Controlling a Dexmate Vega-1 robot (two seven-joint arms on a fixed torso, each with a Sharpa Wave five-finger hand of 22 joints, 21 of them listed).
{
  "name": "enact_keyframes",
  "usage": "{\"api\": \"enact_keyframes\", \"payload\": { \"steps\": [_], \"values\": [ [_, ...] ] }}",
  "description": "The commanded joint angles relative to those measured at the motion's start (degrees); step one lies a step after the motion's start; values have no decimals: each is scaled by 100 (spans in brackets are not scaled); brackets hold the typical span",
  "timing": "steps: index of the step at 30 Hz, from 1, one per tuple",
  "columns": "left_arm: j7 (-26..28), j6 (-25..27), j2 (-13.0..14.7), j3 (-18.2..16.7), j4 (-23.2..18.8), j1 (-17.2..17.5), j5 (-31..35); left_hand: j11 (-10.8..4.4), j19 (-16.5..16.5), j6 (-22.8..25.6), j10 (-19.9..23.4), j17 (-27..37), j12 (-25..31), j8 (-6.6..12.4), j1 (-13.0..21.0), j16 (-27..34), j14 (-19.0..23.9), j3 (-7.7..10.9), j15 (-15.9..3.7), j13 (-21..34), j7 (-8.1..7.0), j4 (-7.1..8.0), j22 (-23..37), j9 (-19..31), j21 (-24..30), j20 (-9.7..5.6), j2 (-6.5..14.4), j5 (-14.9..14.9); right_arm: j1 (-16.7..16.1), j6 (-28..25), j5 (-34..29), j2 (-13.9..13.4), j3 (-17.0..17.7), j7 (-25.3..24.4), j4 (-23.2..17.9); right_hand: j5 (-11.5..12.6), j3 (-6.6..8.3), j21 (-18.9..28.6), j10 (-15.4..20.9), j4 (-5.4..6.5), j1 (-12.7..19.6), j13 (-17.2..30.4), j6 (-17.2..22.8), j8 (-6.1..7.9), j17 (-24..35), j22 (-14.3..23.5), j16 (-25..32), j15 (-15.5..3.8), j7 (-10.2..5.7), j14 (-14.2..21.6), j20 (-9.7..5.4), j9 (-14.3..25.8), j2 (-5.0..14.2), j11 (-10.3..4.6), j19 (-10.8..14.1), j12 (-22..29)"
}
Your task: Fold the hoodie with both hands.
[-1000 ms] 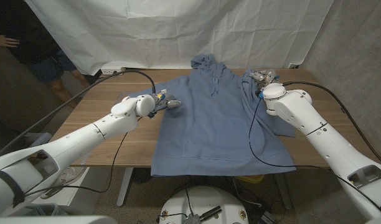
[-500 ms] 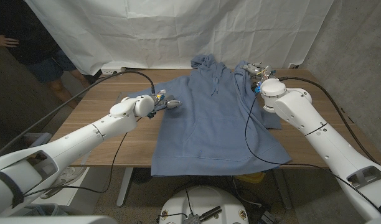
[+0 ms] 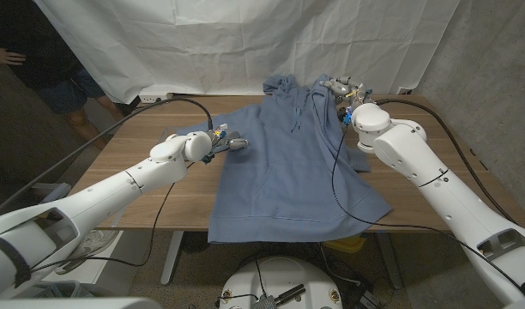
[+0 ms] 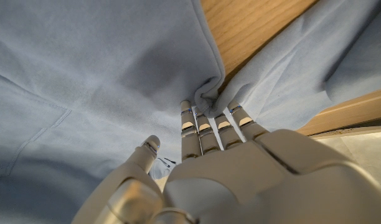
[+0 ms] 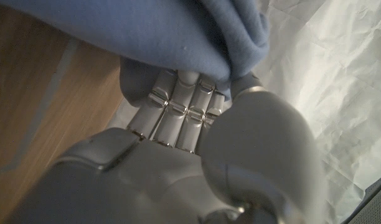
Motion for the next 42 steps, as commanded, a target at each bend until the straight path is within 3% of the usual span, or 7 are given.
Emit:
{"api": "enact_keyframes", "payload": {
  "steps": [1, 42],
  "values": [
    [58, -46, 29, -40, -14, 46, -26, -13, 44, 7, -11, 15, -11, 43, 22, 6, -22, 28, -259, 22, 13, 16, 17, 30, -6, -10, 350, 1, 237, 296, -116, 131, -254, 319, 80, 40, 16, 46, 8, 21, 251, 9, 157, 17, 45, -11, -21, -423, 169, 161, -6, 259, 205, 23, -47, 27],
    [235, 164, 189, -196, -313, 382, -143, -14, 63, -264, -59, 18, -23, 11, 5, 6, -38, 29, -241, 25, -1, 27, 21, 28, -47, -27, 349, -1, 1588, 847, -543, 953, -1283, 1769, 1462, 42, 6, 297, -7, 41, 259, 39, 177, -18, 166, -118, -171, -426, 172, 161, -20, 287, 202, 33, -191, 46]
  ]
}}
